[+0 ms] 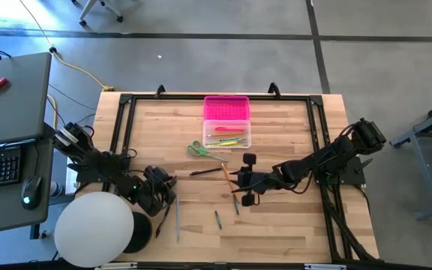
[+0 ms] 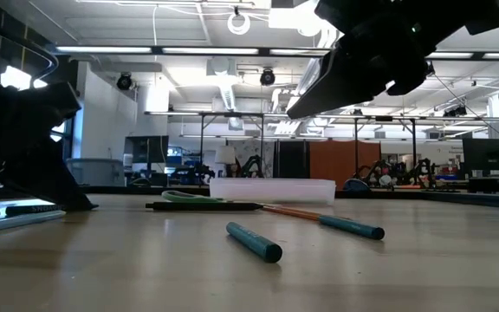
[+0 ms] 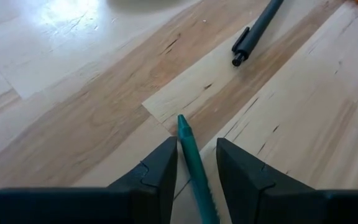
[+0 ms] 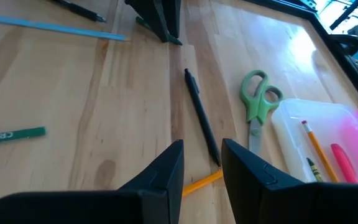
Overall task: Pick & place school supplies into a supply box
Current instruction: Put the top dark green crayon into the supply box
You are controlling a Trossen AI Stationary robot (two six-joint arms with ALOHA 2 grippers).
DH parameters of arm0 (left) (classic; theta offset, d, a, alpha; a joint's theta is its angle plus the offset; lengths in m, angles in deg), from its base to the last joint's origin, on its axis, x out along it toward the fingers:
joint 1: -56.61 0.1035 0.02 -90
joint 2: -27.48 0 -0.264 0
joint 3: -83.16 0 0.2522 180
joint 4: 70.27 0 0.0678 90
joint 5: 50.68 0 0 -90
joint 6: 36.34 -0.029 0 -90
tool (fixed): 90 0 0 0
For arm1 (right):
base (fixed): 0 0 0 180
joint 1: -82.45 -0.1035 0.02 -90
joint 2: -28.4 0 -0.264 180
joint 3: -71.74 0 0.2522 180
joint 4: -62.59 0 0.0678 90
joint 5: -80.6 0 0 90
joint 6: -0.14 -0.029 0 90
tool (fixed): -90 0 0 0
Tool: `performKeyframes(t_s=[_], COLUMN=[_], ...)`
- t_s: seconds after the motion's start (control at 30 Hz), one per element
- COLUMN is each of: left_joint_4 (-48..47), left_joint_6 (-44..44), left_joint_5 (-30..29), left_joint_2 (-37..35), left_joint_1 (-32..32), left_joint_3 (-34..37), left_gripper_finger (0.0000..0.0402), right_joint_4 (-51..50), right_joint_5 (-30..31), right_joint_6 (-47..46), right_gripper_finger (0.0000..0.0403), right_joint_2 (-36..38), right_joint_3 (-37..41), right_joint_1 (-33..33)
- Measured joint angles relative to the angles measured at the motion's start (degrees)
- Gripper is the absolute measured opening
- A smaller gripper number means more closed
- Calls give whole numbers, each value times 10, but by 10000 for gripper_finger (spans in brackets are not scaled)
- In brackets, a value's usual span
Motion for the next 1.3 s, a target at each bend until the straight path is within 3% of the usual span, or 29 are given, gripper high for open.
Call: performKeyframes(t_s=[0.33, 0.67, 0.8, 0.93, 1.07, 1.3], left_joint_4=[12, 0, 3, 38, 59, 51], left_joint_6=[-10, 29, 87, 146, 127, 122], left_joint_5=[-49, -61, -103, -189, -244, -244], left_joint_2=[61, 71, 110, 177, 225, 231], left_joint_1=[-2, -36, -62, -83, -86, -77], left_joint_3=[-2, 0, 0, 1, -4, -8], left_gripper_finger=[147, 147, 147, 147, 147, 124], right_joint_4=[2, 3, 2, 2, 1, -1], right_joint_5=[-7, -17, -42, -65, -70, -73], right_joint_6=[-2, -1, 5, 18, 20, 20], right_gripper_finger=[87, 87, 87, 87, 87, 87], right_joint_2=[0, 0, 0, 0, 0, 0], right_joint_3=[0, 0, 0, 0, 0, 0], right_joint_1=[0, 0, 0, 0, 0, 0])
